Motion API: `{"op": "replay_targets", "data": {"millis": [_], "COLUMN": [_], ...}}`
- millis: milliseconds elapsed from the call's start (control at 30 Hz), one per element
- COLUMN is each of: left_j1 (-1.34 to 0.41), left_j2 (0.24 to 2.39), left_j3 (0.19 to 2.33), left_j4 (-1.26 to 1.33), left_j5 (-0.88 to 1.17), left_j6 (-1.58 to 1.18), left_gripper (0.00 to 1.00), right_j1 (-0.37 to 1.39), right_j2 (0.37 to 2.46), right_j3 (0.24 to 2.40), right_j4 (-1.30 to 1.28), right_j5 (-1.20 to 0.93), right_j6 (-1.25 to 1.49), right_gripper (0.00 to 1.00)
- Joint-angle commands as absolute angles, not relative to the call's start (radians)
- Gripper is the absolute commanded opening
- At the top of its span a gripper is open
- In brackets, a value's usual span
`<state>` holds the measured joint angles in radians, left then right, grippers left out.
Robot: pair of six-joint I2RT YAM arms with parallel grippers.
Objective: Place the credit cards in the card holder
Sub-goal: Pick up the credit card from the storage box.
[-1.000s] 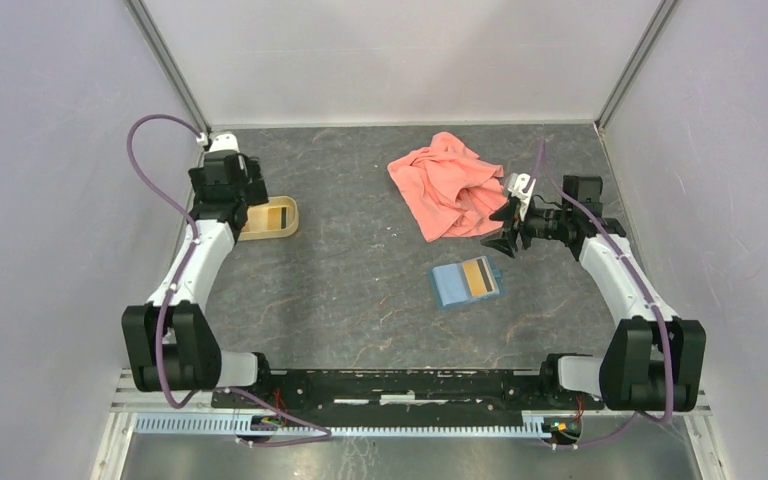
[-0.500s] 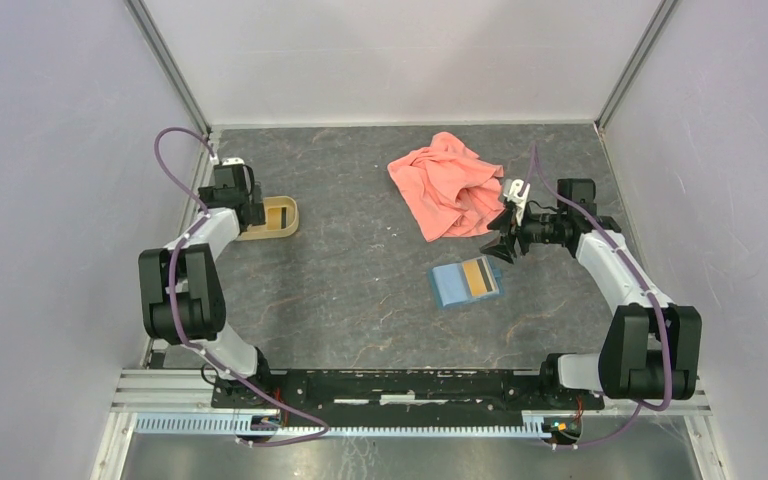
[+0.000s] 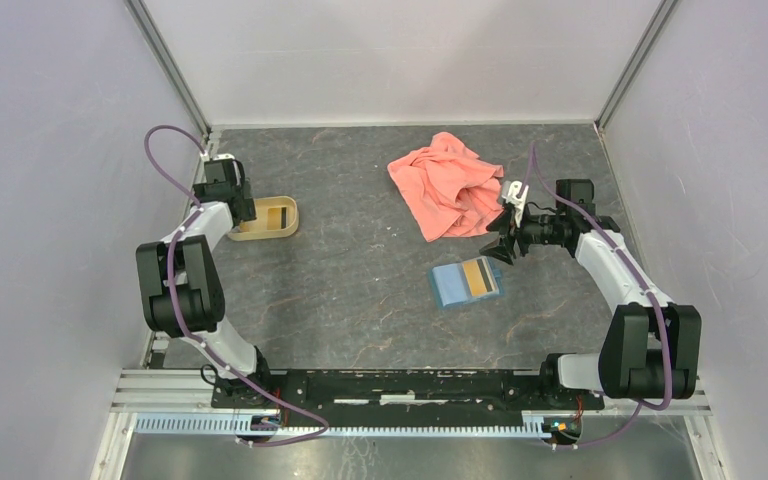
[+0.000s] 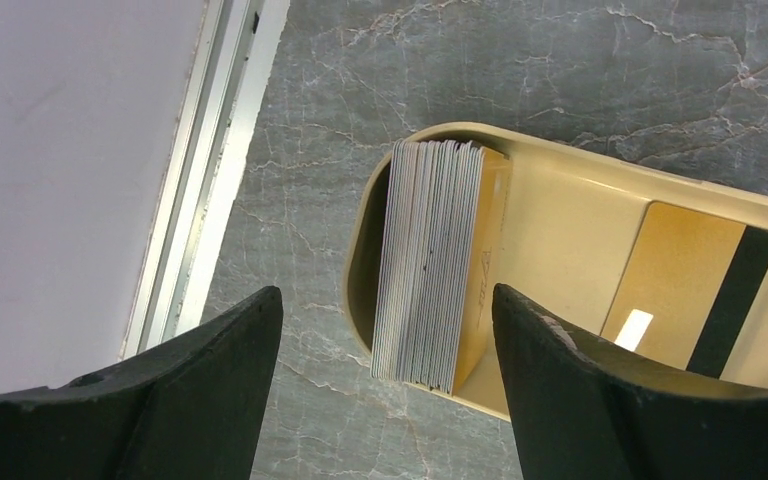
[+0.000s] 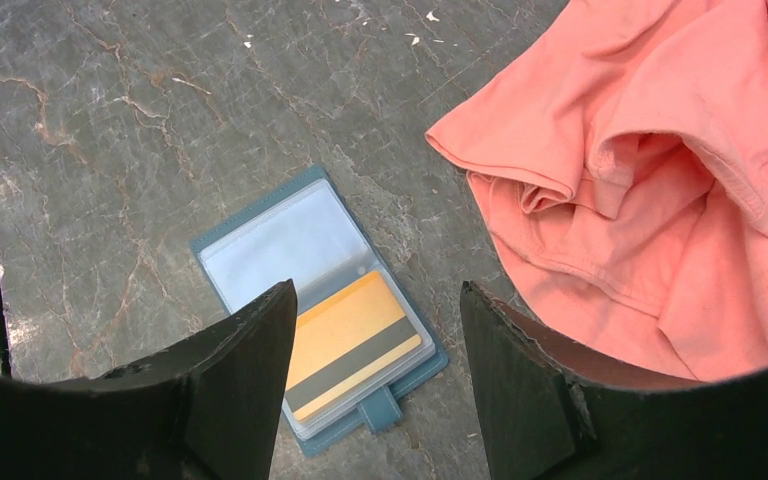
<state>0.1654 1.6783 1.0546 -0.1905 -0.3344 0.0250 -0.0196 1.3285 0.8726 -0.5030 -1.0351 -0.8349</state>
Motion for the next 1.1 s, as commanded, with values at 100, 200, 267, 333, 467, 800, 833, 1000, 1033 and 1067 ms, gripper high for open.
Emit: {"op": "replay_targets", "data": {"millis": [100,200,267,333,467,800,833,1000,1033,1067], "left_j1": [0.178,0.182,0.187,0.192,0.199,0.199,0.198,0.199,0.199,0.199], "left_j2": [1.701,1.719,1.731,1.736,1.738,1.715,1.710,1.687,1.685,1.681], "left_j3": [1.105,1.118,1.127,1.131,1.131,1.132,1.132,1.131,1.131,1.131], "left_j4": [-0.194,-0.206,-0.214,-0.219,-0.221,-0.223,-0.223,-0.223,-0.223,-0.223], "left_j5": [-0.307,-0.284,-0.273,-0.269,-0.279,-0.303,-0.302,-0.303,-0.303,-0.302], "left_j6": [0.004,0.005,0.004,0.003,0.003,0.004,0.003,0.003,0.003,0.003], "left_gripper": [0.82,0.81,0.81,0.80,0.77,0.69,0.68,0.65,0.64,0.64], "right_j1": [-0.010,-0.007,-0.006,-0.006,-0.006,-0.005,-0.006,-0.005,-0.005,-0.005], "right_j2": [1.334,1.337,1.336,1.338,1.338,1.340,1.339,1.340,1.339,1.339], "right_j3": [0.882,0.882,0.882,0.882,0.884,0.884,0.884,0.885,0.885,0.885], "right_j4": [-0.515,-0.516,-0.517,-0.517,-0.519,-0.522,-0.521,-0.523,-0.523,-0.525], "right_j5": [-1.048,-1.046,-1.046,-1.045,-1.044,-1.043,-1.043,-1.042,-1.042,-1.042], "right_j6": [-0.859,-0.860,-0.861,-0.861,-0.864,-0.865,-0.865,-0.867,-0.867,-0.867], "right_gripper": [0.67,0.68,0.67,0.67,0.67,0.67,0.68,0.68,0.67,0.68]}}
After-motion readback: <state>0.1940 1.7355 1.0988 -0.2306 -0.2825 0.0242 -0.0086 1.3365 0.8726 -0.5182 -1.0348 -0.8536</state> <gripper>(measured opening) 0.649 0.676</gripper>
